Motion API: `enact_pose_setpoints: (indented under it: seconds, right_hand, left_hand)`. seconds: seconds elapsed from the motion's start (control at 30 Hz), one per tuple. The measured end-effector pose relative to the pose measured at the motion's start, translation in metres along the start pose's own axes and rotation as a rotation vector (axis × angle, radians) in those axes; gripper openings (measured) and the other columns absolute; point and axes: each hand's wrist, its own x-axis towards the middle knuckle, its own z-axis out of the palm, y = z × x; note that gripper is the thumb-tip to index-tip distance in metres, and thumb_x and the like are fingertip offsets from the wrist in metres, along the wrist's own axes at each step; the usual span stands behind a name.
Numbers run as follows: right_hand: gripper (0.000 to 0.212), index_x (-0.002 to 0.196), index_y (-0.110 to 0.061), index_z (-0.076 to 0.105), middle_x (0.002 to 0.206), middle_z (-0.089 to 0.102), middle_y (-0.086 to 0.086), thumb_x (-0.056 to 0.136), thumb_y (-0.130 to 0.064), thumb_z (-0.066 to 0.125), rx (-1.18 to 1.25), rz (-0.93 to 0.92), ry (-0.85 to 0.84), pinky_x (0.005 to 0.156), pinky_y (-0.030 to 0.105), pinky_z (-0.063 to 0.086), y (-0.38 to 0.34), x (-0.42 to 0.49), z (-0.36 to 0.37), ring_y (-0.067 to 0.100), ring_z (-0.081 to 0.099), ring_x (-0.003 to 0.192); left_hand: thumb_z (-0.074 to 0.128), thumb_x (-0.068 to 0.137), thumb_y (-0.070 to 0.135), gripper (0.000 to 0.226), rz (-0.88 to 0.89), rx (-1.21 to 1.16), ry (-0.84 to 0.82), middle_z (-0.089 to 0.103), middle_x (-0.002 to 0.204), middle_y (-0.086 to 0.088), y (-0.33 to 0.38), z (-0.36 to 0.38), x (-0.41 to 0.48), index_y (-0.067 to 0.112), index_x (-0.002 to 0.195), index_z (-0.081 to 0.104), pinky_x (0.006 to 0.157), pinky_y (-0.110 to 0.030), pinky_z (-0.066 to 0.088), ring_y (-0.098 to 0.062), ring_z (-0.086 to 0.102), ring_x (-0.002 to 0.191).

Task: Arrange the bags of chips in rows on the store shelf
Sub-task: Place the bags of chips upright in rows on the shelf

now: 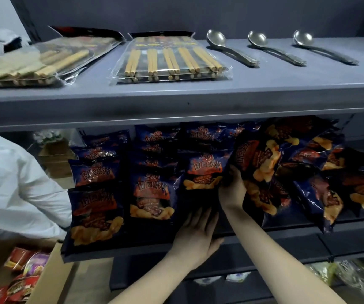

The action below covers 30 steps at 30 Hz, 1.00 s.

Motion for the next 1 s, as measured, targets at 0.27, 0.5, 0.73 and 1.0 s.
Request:
enact_pose_setpoints:
  seconds: [0.27,0.5,0.73,1.0]
  right_hand:
    - [0.067,0.148,-0.01,0.017,0.15,0.031,0.014,0.091,-0.003,0.051,-0.044,-0.173,-0.038,0.111,0.034,0.031,0.005,-0.024,0.004,0.027,0.032,0.137]
    - [0.074,0.146,-0.023,0.025,0.152,0.024,0.009,0.085,0.002,0.059,-0.153,-0.57,0.032,0.109,0.012,0.025,-0.003,-0.046,0.005,0.015,0.022,0.139]
    - [0.085,0.149,-0.035,0.007,0.153,-0.023,-0.002,0.085,-0.032,0.063,-0.819,-0.725,-0.297,0.113,0.053,-0.002,-0.002,-0.019,0.008,0.029,-0.023,0.14]
    - [0.085,0.148,-0.038,0.004,0.147,-0.032,-0.006,0.085,-0.038,0.062,-0.912,-0.696,-0.385,0.114,0.053,-0.001,0.001,0.001,0.008,0.032,-0.022,0.141]
  left_hand:
    - [0.011,0.096,0.052,0.068,0.014,-0.018,0.014,0.065,0.12,-0.005,-0.003,-0.001,0.002,0.016,0.115,0.066,0.092,-0.038,0.05,-0.022,0.061,0.111]
    - [0.029,0.087,0.052,0.063,0.055,0.025,0.09,0.062,0.125,-0.008,-0.004,0.006,0.001,0.01,0.118,0.065,0.096,-0.04,0.048,-0.024,0.057,0.117]
    - [0.032,0.089,0.052,0.062,0.062,0.02,0.103,0.059,0.128,-0.013,-0.006,0.012,0.001,0.008,0.121,0.061,0.101,-0.041,0.044,-0.029,0.054,0.12]
    - [0.033,0.088,0.051,0.064,0.07,-0.013,0.131,0.053,0.135,-0.012,-0.006,0.013,0.002,0.008,0.13,0.054,0.102,-0.043,0.042,-0.029,0.051,0.123]
